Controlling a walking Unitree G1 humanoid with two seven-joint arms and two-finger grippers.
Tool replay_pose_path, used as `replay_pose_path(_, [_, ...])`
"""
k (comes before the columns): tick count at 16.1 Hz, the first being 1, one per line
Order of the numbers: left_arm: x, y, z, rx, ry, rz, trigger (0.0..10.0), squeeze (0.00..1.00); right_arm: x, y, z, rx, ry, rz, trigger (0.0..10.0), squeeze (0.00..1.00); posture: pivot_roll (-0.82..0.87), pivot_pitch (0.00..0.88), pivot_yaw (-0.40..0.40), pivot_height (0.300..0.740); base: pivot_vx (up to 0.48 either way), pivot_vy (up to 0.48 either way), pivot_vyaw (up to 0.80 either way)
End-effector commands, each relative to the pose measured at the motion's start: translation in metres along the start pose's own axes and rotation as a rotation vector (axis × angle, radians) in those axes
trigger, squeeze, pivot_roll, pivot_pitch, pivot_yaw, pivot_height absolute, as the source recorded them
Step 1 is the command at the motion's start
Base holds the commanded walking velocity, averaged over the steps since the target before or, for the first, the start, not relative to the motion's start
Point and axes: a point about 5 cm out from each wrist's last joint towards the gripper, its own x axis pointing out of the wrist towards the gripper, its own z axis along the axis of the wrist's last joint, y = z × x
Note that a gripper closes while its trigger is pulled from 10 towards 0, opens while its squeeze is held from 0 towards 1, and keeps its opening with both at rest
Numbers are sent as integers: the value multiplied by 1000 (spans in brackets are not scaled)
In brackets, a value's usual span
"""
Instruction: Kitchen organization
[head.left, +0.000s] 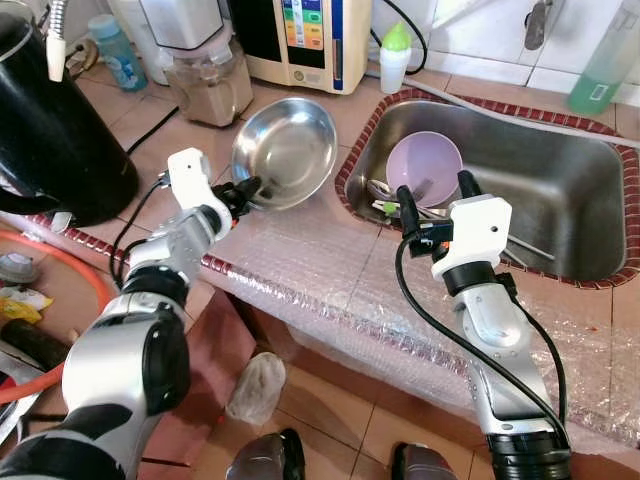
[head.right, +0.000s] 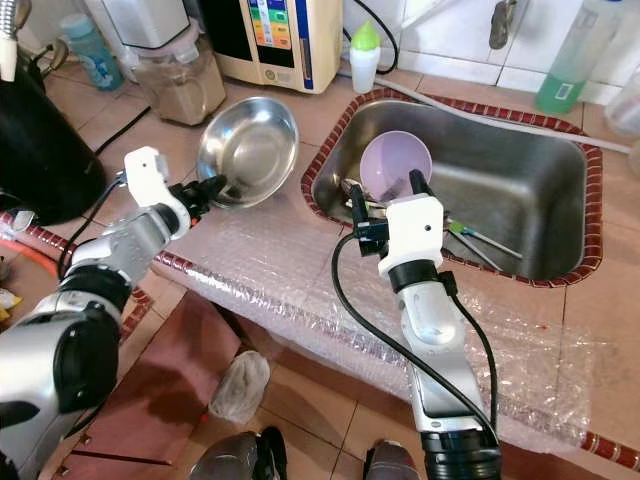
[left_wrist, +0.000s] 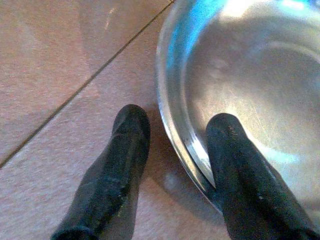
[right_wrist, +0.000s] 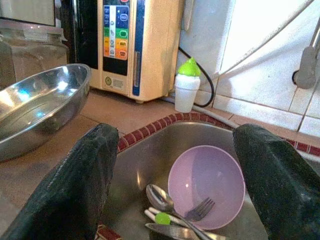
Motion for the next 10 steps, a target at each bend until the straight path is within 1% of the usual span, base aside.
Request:
replay_pose_path(1, [-5,10,-7,12,41,14,0,0,3,1,2,-1,-15,2,10000,0,-140,65,142,740,0,0,0])
replay_pose_path(2, [-8,11,-12,21,55,-6,0,0,4,0,1,-4,-14,4,10000,0,-132,63,139,740,0,0,0])
replay_pose_path(4, [-11,12,-15,18,59,-11,0,0,4,-1,-2,-1,-9,4,10000,0,-119,64,136,740,0,0,0])
replay_pose_path(7, [-19,12,-13,27,53,-37,0,0,8,4,-3,2,-9,16,10000,0,-115,54,128,740,0,0,0])
replay_pose_path(9, [-23,11,-8,30,23,-56,0,0,10,8,-2,-1,-17,30,10000,0,-117,48,109,740,0,0,0])
replay_pose_path(10, [-26,11,-8,45,4,-63,0,0,12,10,-4,2,-12,48,10000,0,-103,41,94,740,0,0,0])
